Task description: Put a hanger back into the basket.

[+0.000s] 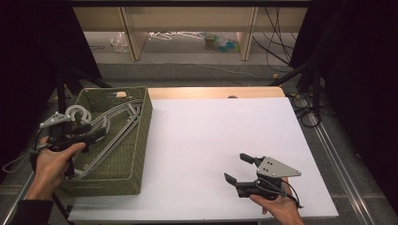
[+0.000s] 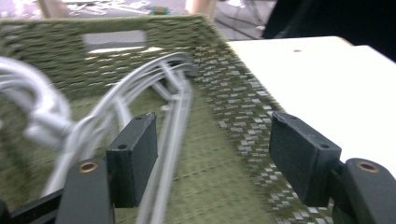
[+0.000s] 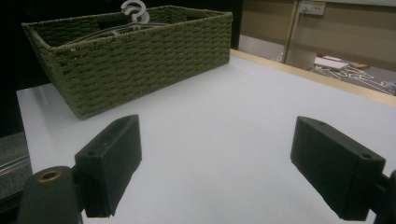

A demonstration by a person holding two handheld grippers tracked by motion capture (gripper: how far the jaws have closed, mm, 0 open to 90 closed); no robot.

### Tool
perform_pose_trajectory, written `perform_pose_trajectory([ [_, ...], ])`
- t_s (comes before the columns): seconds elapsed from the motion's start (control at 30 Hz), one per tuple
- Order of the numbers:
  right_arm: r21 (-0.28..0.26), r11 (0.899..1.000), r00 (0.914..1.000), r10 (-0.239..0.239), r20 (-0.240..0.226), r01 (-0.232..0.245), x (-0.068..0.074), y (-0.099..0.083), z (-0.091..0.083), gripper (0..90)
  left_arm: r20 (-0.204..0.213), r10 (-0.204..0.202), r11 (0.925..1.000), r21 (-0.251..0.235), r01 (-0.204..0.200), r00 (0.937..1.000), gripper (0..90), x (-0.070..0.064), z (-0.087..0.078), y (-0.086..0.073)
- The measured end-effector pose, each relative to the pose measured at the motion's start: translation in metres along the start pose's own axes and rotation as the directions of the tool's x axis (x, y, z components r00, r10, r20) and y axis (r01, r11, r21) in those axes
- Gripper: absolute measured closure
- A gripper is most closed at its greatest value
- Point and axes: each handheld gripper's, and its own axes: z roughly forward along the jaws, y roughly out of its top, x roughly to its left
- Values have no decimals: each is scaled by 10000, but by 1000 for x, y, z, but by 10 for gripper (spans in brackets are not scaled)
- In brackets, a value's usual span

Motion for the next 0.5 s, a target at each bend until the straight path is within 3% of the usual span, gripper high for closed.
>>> perform_pose_trajectory([
  [0.33, -14, 9997, 9996, -249, 151, 249, -4, 0, -1, 173, 815, 634, 9978, -225, -617, 9947, 297, -38, 6, -3],
  [0.4, 185, 9998, 10000, -27, 61, 26, -3, 0, -2, 172, 908, 705, 9972, -321, -679, 9934, 293, -44, 8, -4],
  [0.5, 177, 9998, 10000, -56, 41, 56, -3, 1, -1, 173, 1059, 835, 9963, -289, -809, 9909, 275, -52, 8, -5],
])
